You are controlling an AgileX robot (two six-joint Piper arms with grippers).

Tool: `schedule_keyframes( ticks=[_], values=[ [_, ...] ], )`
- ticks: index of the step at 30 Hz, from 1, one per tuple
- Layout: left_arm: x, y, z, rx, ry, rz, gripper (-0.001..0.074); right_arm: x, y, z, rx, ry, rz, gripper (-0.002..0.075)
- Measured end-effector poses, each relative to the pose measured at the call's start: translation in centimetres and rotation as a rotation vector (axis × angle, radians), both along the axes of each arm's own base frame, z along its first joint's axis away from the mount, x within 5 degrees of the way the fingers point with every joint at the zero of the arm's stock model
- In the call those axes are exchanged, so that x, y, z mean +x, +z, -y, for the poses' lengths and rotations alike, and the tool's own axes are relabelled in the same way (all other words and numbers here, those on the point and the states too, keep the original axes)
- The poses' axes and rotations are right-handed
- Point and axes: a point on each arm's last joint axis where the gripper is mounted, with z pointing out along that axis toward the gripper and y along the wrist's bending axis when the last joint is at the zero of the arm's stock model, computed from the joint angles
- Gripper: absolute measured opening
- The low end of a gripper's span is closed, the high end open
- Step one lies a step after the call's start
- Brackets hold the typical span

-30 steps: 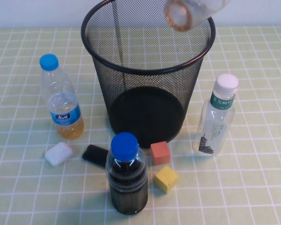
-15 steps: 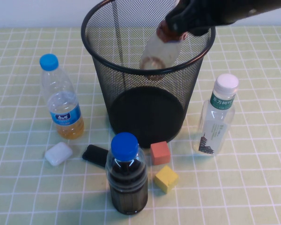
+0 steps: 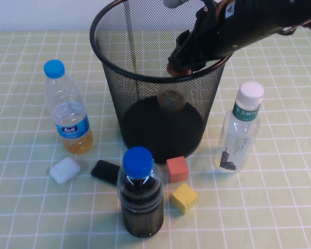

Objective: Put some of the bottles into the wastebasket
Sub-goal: Place the bottle in the trash can

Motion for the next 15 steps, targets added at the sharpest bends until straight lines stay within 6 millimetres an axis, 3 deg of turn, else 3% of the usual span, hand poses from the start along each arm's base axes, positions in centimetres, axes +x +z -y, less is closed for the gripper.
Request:
schedule_keyframes(
  ticks=[7,12,15],
  values=[
    [0.0,0.0,0.0,0.0,0.0,0.0,-0.0001,-0.3,0.7,0.2,0.011,-0.002,0.018,0.0398],
    [0.0,0.0,0.0,0.0,0.0,0.0,-0.0001,-1.6,2.8,1.0,0.044,-0.006,0.061,0.0403],
    [0.0,0.0,0.0,0.0,0.0,0.0,-0.0001,-2.7,4.5,1.7,0.067,-0.006,0.097,0.0364]
  ],
)
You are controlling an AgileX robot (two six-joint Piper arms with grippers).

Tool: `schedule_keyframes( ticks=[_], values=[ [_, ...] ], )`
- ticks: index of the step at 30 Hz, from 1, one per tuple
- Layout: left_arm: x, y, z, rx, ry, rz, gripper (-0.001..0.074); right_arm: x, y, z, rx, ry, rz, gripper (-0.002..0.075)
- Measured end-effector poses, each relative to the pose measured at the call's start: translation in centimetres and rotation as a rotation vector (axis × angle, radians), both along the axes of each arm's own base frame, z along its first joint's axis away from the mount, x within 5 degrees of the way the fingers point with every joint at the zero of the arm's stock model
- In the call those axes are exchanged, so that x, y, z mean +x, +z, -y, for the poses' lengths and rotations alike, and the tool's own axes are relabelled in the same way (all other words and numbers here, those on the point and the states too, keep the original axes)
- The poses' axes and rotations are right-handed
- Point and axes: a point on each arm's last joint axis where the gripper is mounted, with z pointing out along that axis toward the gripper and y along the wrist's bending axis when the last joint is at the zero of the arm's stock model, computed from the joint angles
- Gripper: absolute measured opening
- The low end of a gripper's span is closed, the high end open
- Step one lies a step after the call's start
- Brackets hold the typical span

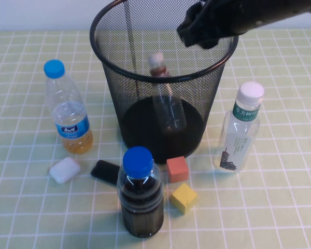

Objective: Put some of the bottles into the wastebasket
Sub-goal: Pick up a bottle from the table with right arm

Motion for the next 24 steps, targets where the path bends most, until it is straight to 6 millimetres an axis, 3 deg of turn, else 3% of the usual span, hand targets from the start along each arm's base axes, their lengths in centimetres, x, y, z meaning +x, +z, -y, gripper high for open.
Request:
schedule_keyframes(
  ticks=[2,6,8,16,19,24],
  values=[
    [0.0,0.0,0.0,0.0,0.0,0.0,-0.0001,-0.9,1.1,0.6,0.01,0.0,0.021,0.0298],
    [0.0,0.0,0.0,0.0,0.0,0.0,-0.0001,-3.2,3.4,2.3,-0.005,-0.011,0.054,0.0087],
    [0.0,0.0,0.0,0.0,0.0,0.0,-0.0001,-4.4,4.3,3.3,-0.028,-0.023,0.061,0.0033],
    [0.0,0.0,0.0,0.0,0.0,0.0,-0.0001,-8.2,6.1,6.6,-0.099,-0.069,0.113,-0.0004],
    [0.0,0.0,0.0,0.0,0.0,0.0,-0.0001,-9.8,5.2,7.8,-0.118,-0.076,0.126,-0.0005],
    [0.0,0.0,0.0,0.0,0.0,0.0,-0.0001,-11.3,1.7,8.9,-0.131,-0.081,0.115,-0.0006]
  ],
)
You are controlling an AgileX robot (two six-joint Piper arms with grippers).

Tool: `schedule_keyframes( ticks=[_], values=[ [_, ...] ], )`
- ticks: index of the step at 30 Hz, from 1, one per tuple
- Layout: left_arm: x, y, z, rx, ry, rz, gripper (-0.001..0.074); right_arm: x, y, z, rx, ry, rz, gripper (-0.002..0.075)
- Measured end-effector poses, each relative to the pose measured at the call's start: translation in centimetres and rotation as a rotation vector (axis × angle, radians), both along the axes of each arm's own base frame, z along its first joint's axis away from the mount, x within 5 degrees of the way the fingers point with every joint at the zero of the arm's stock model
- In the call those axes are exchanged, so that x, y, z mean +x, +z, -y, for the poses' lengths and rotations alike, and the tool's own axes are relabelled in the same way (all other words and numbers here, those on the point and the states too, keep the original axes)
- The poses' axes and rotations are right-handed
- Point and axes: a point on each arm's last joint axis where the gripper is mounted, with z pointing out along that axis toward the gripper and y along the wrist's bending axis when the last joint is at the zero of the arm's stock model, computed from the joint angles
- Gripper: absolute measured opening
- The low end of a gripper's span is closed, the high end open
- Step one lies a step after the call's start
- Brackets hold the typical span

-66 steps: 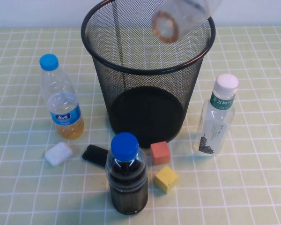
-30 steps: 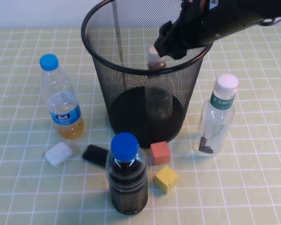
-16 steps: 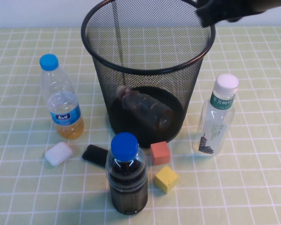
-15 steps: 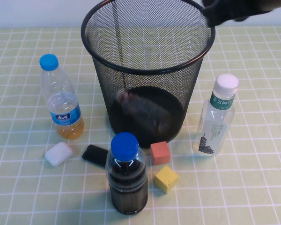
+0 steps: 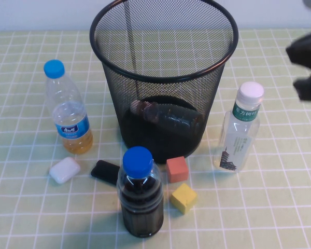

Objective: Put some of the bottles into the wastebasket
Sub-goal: Pick up a bottle from the table with right arm

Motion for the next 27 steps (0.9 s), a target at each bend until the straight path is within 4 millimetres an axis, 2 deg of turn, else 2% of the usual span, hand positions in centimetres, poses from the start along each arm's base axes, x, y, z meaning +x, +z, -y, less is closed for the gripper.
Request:
schedule_keyframes(
  ticks=[6,9,12,17,20,27],
  values=[
    [0.0,0.0,0.0,0.0,0.0,0.0,-0.0001,0.2,-4.0,-0.2,0.005,-0.02,-0.067,-0.0003],
    [0.0,0.0,0.0,0.0,0.0,0.0,-0.0001,1.2,-5.0,-0.8,0.013,-0.034,-0.092,0.004],
    [0.0,0.0,0.0,0.0,0.0,0.0,-0.0001,2.2,-5.6,-1.6,0.044,-0.044,-0.09,0.0158],
    [0.0,0.0,0.0,0.0,0.0,0.0,-0.0001,3.9,-6.8,-2.6,0.105,-0.089,-0.122,0.0468],
    [0.0,0.0,0.0,0.0,0.0,0.0,-0.0001,4.7,-7.5,-2.9,0.143,-0.141,-0.145,0.0534],
    [0.0,0.0,0.0,0.0,0.0,0.0,-0.0001,7.1,-9.6,-2.7,0.167,-0.24,-0.194,0.056]
  ],
)
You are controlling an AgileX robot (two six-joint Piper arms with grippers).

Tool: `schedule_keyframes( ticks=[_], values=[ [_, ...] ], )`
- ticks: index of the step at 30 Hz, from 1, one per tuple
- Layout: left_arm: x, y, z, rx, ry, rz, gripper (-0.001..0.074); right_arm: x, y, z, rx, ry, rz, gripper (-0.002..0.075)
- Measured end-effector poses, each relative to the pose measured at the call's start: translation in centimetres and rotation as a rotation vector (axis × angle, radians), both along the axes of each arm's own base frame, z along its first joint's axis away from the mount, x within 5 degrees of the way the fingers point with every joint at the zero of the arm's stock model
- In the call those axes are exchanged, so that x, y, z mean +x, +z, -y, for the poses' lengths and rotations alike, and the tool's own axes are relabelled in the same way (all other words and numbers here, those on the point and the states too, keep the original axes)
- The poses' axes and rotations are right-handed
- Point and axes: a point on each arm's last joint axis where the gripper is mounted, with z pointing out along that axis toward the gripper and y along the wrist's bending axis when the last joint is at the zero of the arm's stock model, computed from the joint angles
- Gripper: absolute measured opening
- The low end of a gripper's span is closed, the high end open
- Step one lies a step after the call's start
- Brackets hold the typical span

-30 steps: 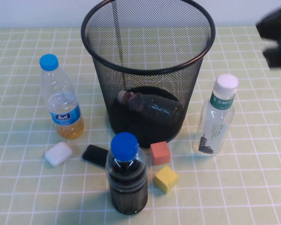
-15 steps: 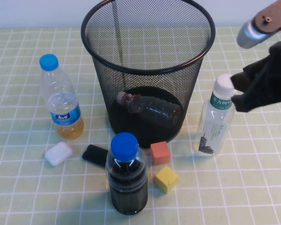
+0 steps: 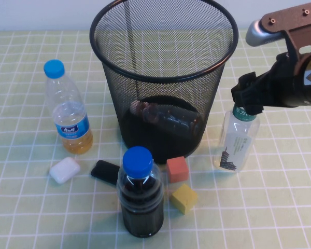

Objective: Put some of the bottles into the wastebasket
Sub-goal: Pick up a bottle from the table with right arm

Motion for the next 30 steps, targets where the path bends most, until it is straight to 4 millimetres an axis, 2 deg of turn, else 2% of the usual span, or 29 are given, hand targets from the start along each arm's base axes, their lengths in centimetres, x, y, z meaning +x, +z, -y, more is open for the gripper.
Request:
schedule_keyframes(
  ticks=[7,9,13,21,25,30],
  values=[
    [0.0,0.0,0.0,0.0,0.0,0.0,-0.0001,1.1,-1.2,-0.6,0.0,0.0,-0.01,0.0541],
    [0.0,0.0,0.0,0.0,0.0,0.0,-0.0001,1.3,-1.5,-0.7,-0.005,0.0,-0.018,0.0491],
    [0.0,0.0,0.0,0.0,0.0,0.0,-0.0001,1.4,-1.7,-0.7,-0.007,0.0,-0.022,0.0344],
    [0.0,0.0,0.0,0.0,0.0,0.0,-0.0001,1.4,-1.6,-0.7,-0.003,-0.004,-0.024,0.0341],
    [0.0,0.0,0.0,0.0,0.0,0.0,-0.0001,1.3,-0.3,-0.4,-0.021,-0.008,0.005,0.0341],
    [0.0,0.0,0.0,0.0,0.0,0.0,-0.0001,0.6,3.3,0.6,-0.054,-0.036,0.074,0.0341]
  ],
)
